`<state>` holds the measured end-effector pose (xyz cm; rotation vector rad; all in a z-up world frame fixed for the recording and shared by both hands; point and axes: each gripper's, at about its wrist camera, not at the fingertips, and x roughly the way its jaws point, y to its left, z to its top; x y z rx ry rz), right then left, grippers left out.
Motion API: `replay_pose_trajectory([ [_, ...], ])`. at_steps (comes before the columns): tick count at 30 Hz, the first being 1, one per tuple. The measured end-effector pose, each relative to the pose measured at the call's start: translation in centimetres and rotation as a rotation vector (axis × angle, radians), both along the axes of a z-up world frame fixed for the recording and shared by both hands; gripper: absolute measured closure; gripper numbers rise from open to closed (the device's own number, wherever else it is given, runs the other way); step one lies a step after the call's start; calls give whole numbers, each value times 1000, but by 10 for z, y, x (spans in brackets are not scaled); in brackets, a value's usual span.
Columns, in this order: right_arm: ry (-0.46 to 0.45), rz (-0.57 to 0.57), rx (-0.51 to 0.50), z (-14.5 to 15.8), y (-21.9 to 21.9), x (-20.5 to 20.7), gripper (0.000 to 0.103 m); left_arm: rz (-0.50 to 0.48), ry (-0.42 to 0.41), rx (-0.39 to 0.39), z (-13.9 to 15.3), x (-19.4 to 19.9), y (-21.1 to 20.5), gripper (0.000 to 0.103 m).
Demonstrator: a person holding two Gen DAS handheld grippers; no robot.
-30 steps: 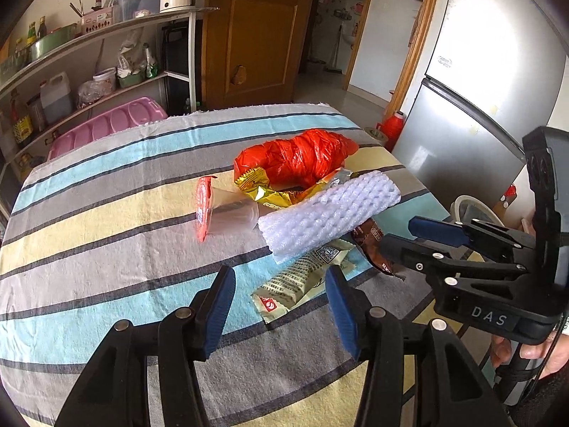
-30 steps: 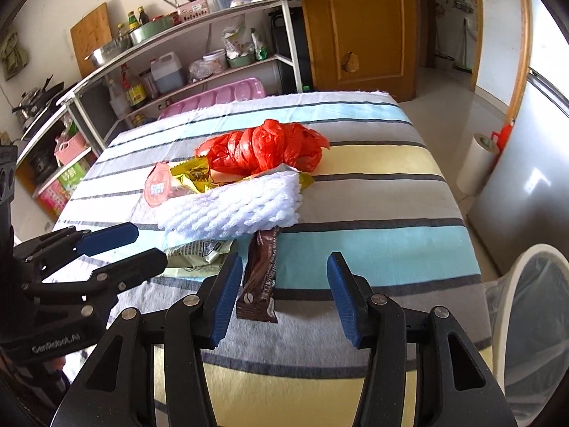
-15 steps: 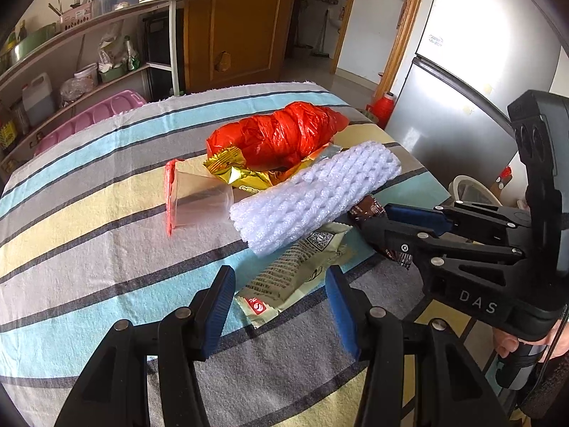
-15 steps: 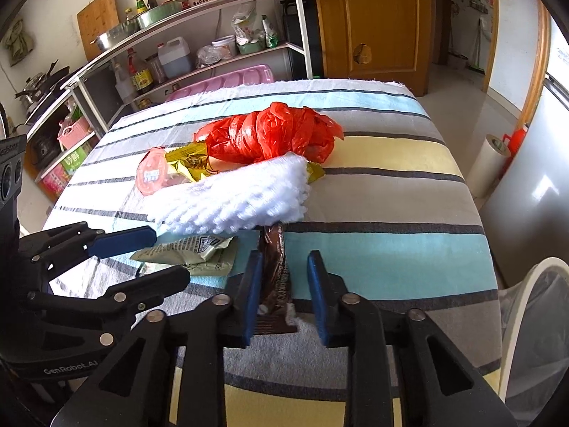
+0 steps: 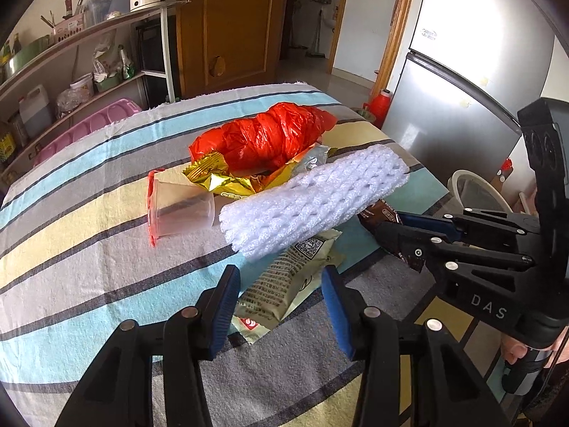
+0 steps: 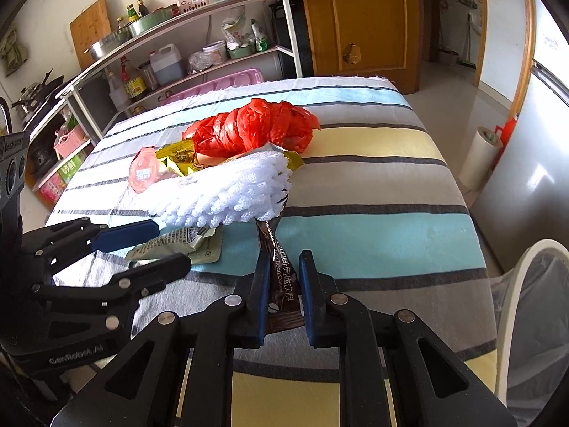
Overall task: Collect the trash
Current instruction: 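Grasp the cream snack packet with the left gripper while the right gripper grasps a brown chocolate wrapper, then carry the cream packet and brown wrapper over the bin and open both grippers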
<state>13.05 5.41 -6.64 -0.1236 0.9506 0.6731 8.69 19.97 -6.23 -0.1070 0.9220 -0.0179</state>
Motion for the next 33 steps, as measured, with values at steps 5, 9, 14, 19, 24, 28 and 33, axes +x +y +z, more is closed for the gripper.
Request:
replay_pose_trajectory([
  [5, 4, -7, 3, 1, -4, -2, 86, -6, 2, 11, 1, 0, -3, 71],
  [9, 6, -8, 0, 1, -6, -3, 86, 3, 1, 4, 1, -2, -2, 72],
  [14, -1, -23, -15, 2, -11, -7, 86, 15, 0, -3, 2, -7, -3, 76],
  [19, 0, -57, 0, 3, -25, -12, 86, 17, 1, -4, 4, -14, -7, 77],
  [24, 1, -90, 19, 6, -39, -17, 86, 22, 2, 0, 6, -22, -12, 78],
  [28, -6, -113, 38, 9, -50, -24, 86, 17, -6, -2, 8, -29, -18, 78],
  [33, -19, -150, 67, 16, -66, -31, 86, 8, -15, -7, 13, -35, -26, 79],
])
